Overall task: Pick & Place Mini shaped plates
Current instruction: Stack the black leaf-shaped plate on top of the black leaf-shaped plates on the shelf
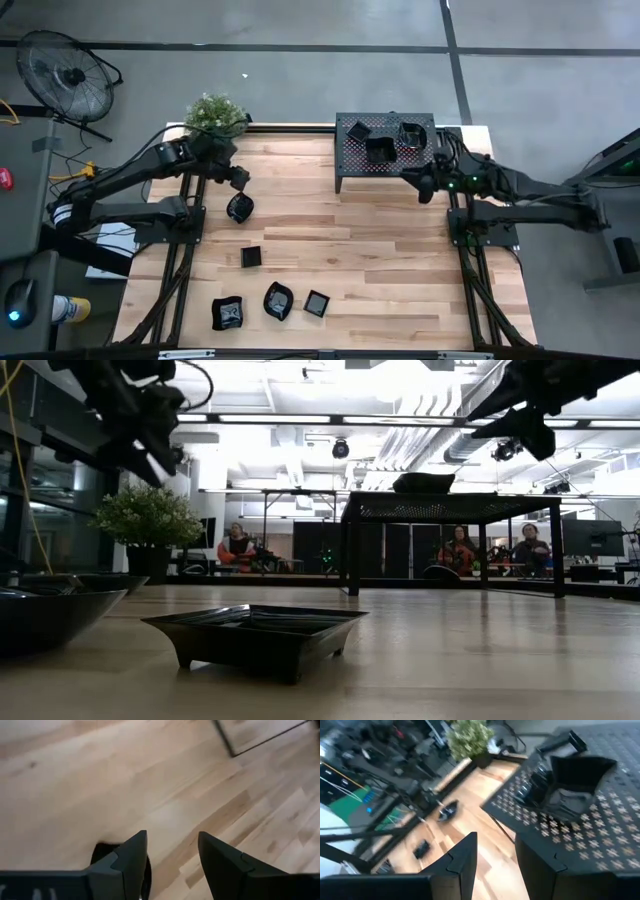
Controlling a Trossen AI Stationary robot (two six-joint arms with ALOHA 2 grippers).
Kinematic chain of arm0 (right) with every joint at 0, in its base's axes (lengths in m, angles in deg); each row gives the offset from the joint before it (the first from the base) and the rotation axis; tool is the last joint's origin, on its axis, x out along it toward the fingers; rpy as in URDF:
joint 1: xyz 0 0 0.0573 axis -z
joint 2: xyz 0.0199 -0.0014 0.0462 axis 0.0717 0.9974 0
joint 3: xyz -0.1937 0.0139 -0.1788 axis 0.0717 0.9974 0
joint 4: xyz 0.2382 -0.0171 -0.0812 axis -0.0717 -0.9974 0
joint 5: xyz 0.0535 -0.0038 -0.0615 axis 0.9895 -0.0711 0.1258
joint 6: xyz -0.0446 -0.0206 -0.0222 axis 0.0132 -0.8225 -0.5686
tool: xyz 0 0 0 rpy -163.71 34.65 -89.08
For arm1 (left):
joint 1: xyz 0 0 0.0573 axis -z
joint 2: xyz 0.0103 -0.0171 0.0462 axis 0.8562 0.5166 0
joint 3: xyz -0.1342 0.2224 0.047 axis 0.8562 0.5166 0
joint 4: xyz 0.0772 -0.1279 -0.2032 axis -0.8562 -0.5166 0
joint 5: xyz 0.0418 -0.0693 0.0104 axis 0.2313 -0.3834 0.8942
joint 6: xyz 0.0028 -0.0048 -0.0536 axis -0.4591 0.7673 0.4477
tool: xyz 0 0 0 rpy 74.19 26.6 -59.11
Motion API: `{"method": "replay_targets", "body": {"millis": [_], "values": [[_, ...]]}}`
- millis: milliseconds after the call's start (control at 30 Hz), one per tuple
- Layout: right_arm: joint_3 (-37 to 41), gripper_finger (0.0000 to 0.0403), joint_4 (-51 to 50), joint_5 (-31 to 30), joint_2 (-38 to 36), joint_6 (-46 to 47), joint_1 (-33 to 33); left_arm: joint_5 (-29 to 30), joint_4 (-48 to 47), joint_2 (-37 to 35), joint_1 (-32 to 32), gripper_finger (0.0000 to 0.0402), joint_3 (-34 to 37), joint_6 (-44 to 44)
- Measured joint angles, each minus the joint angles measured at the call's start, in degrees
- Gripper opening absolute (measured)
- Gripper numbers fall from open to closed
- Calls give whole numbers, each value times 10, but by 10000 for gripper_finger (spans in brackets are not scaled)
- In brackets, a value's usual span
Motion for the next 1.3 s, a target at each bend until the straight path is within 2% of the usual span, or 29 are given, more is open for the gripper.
{"method": "replay_targets", "body": {"millis": [267,400,567,800,933,1100,1300], "values": [[7,128,22,-31,-36,-14,-71,39,-80,42,0,175,0,103],[7,128,19,-63,-55,-15,-109,39,-108,78,1,175,15,133],[7,128,16,-98,-63,-17,-144,3,-91,117,1,175,60,184],[7,128,14,-113,-63,-16,-166,37,-85,142,1,175,86,201],[7,128,14,-117,-63,-16,-170,29,-72,148,1,175,111,202],[7,128,14,-130,-62,-16,-175,13,2,151,1,175,158,202],[7,128,14,-133,-62,-15,-176,12,21,151,1,175,177,211]]}}
